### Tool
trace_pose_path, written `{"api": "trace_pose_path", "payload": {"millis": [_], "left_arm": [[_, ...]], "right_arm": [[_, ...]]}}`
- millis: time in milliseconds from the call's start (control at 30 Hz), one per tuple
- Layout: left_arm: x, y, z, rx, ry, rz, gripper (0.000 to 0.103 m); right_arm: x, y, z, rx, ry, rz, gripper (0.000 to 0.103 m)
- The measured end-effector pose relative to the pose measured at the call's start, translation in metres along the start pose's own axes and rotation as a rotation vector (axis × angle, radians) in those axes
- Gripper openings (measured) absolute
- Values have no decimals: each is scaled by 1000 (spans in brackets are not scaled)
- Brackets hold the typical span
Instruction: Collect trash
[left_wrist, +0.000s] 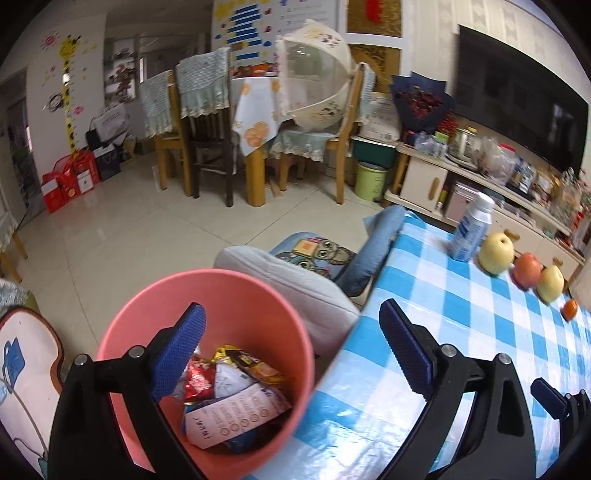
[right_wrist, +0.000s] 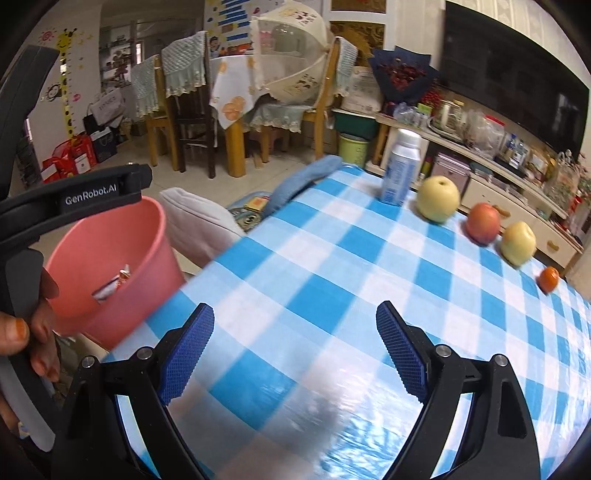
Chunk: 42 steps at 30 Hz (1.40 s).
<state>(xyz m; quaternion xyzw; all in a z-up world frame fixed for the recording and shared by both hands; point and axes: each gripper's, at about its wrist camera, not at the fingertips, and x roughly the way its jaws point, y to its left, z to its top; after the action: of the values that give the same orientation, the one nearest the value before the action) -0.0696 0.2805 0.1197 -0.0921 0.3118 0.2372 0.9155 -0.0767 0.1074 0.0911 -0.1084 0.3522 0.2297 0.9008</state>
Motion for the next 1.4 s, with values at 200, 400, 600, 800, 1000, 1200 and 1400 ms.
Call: {"api": "trace_pose_path", "payload": {"millis": [200, 400, 600, 800, 1000, 1200, 1400], "left_arm": [[-8, -37, -3, 69, -24, -30, 97], [-15, -71, -11, 124, -38, -66, 97], [-21, -102, -20, 177, -53, -95, 99], [-24, -132, -30, 228, -54, -111, 99], [-28, -160, -42, 276, -40, -138, 99], [-32, -187, -54, 328, -35, -178, 99], [-37, -215, -69, 379, -13, -246, 99]], "right_arm": [[-9, -30, -13, 37, 3, -46, 89], [-17, -56, -27, 66, 8, -87, 89], [-26, -82, -40, 102, 8, -116, 89], [-39, -108, -51, 140, -5, -144, 89], [-49, -135, -66, 189, -10, -172, 89], [-61, -161, -81, 226, -23, -207, 89], [-76, -187, -94, 259, -48, -248, 89]]}}
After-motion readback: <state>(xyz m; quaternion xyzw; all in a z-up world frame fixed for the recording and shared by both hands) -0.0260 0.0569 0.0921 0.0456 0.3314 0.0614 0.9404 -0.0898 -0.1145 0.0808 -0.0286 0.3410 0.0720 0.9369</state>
